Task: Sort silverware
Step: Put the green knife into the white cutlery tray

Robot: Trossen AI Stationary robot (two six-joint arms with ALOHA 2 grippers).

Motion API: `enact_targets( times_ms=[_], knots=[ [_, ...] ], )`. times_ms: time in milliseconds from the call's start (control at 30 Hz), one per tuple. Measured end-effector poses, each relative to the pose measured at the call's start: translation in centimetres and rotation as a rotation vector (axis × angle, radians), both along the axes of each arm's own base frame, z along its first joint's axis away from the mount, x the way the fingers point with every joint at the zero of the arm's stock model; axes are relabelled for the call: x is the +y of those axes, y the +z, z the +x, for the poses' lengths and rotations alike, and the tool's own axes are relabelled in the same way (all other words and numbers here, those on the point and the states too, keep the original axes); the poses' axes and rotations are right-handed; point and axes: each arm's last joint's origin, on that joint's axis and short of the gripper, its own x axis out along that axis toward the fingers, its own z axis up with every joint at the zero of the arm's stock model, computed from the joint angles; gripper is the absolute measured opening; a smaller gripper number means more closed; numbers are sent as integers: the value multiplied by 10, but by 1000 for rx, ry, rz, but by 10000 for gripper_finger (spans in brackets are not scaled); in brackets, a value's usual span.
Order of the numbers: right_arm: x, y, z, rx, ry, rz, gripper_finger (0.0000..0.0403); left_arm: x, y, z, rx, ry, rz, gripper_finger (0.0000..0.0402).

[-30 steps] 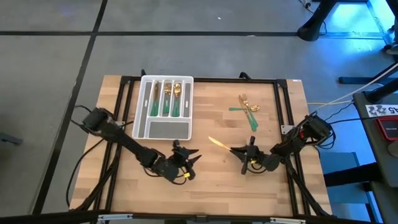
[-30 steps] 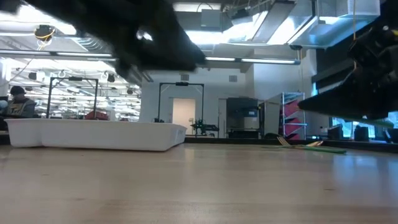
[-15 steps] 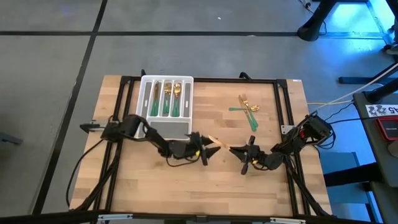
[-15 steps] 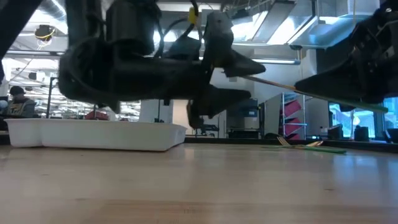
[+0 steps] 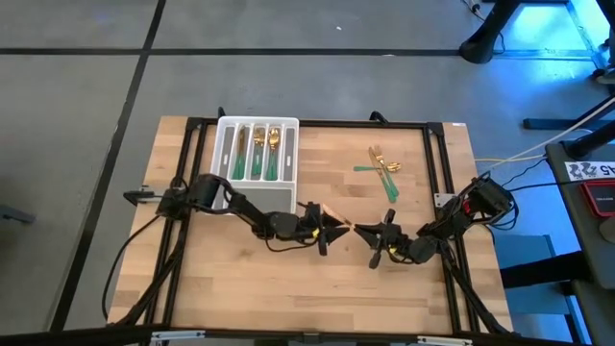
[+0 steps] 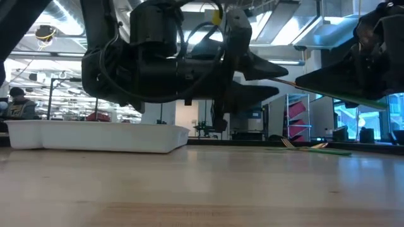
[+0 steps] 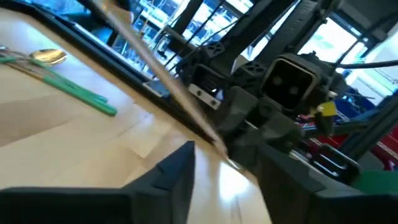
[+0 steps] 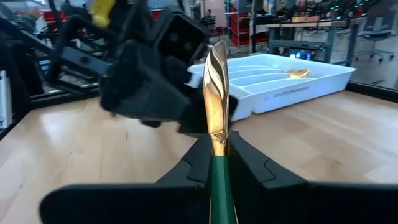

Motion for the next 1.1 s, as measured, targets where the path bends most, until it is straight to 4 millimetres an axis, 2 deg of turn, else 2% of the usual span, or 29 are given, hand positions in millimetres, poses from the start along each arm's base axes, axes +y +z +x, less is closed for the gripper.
enact_targets(
  times_ms=[200, 467, 733, 933, 1100],
  knots=[
    [0, 0, 0, -1, -11, -1, 37, -2, 3, -1, -21, 0, 43, 85],
    [0, 0, 0, 0, -11, -1, 37, 10, 5, 1, -42, 33, 77, 13],
    [0, 0, 0, 6, 0, -4, 37, 11, 6, 1, -45, 34, 74, 2],
    [-6, -8, 5, 60, 36, 13, 36, 11, 4, 1, -25, 40, 84, 1],
    [-10, -14, 8, 105, 61, 34, 36, 0, -4, 0, 55, 9, 88, 1]
  ],
)
